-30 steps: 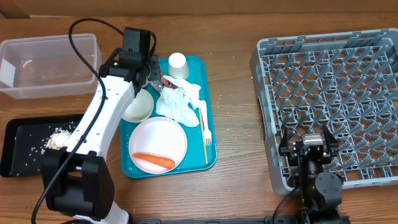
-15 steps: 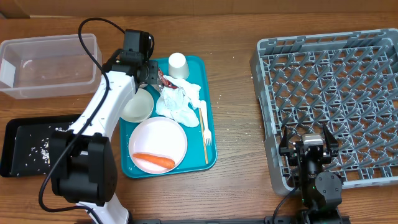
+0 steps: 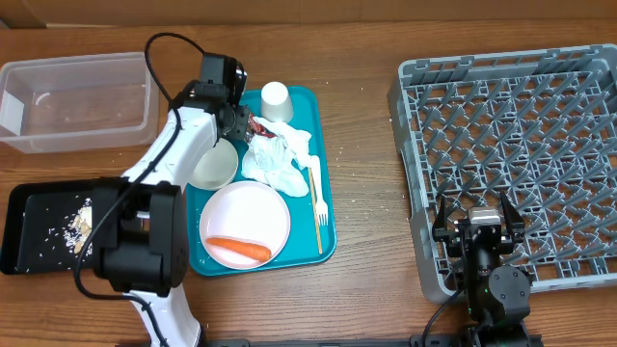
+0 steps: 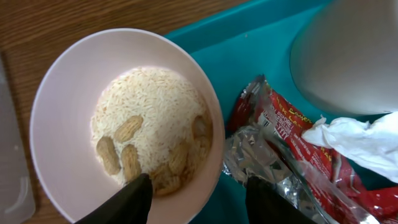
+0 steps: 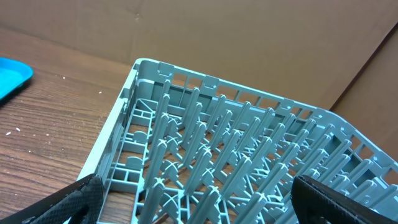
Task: Sort waste into correct bins and load items into the dishwasher rack
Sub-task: 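Grip the rim of the back pink bowl with the left gripper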
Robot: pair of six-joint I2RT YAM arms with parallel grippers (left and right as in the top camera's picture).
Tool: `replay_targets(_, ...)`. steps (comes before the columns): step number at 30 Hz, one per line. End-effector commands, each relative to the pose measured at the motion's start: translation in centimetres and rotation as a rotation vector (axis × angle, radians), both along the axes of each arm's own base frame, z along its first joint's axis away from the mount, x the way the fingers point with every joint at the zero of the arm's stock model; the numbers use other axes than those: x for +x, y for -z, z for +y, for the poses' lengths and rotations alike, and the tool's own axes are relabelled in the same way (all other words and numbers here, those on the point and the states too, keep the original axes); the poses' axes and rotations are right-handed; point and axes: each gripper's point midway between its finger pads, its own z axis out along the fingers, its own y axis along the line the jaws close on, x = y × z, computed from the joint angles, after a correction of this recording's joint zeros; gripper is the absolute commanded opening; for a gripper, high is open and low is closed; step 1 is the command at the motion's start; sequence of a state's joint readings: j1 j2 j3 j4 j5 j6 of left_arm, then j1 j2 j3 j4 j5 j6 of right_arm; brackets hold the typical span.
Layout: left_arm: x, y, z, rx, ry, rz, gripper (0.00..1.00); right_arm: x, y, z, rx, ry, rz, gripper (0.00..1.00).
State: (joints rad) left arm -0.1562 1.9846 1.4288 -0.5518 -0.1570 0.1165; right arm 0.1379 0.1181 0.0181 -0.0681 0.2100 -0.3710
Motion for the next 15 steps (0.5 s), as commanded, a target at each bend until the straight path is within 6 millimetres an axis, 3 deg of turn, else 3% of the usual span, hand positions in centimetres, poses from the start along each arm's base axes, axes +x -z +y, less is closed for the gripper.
replay_targets(1,0.6,0.8,-0.2,0.020,0.060,0.006,0.52,0.0,0.3,-0.2,-0.001,0.009,0.004,1.00)
replay_targets(15,0.9,2.3,-0.3,0.019,0.060,0.015,0.50,0.0,0.3,-0.2,-0.001,0.009,0.004,1.00)
